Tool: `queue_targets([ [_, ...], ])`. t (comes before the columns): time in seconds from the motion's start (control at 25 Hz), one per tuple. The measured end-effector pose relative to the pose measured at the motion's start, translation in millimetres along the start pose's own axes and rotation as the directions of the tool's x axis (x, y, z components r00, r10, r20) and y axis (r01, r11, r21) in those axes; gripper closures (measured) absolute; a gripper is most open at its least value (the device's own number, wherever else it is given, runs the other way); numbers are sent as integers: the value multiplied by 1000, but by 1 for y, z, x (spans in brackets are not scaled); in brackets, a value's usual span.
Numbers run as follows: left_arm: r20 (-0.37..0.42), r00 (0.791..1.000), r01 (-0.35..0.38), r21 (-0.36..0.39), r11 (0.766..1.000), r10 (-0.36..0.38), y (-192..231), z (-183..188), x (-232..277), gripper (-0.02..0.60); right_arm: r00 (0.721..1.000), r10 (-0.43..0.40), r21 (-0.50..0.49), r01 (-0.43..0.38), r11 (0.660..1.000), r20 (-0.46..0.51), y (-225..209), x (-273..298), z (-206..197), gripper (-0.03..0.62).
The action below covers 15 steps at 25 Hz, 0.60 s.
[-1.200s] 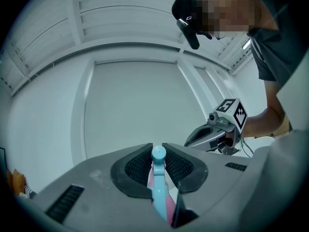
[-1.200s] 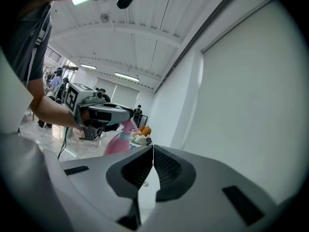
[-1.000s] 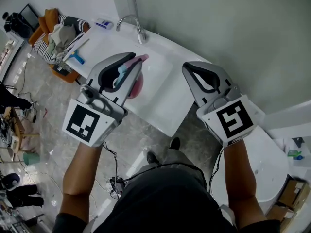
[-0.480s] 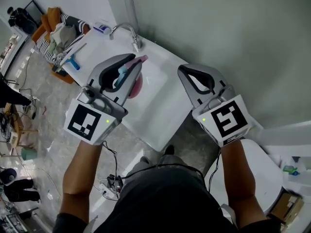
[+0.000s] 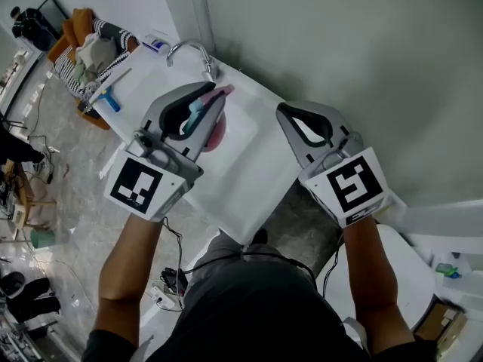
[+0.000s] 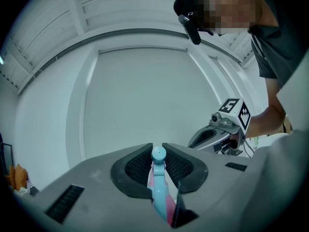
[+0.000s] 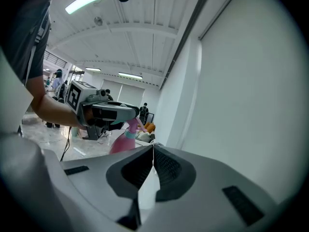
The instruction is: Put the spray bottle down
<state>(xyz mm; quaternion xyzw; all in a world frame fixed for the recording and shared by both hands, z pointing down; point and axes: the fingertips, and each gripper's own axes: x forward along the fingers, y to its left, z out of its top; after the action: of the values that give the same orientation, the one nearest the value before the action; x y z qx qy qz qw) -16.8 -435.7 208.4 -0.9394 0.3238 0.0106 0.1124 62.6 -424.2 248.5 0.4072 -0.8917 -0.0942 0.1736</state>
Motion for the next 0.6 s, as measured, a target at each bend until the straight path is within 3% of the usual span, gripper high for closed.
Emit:
queue_targets([
  [0.6, 28, 994, 107, -9, 994, -107, 78, -26, 30, 520, 992, -111, 25, 113, 993, -66, -25, 73, 1, 586],
])
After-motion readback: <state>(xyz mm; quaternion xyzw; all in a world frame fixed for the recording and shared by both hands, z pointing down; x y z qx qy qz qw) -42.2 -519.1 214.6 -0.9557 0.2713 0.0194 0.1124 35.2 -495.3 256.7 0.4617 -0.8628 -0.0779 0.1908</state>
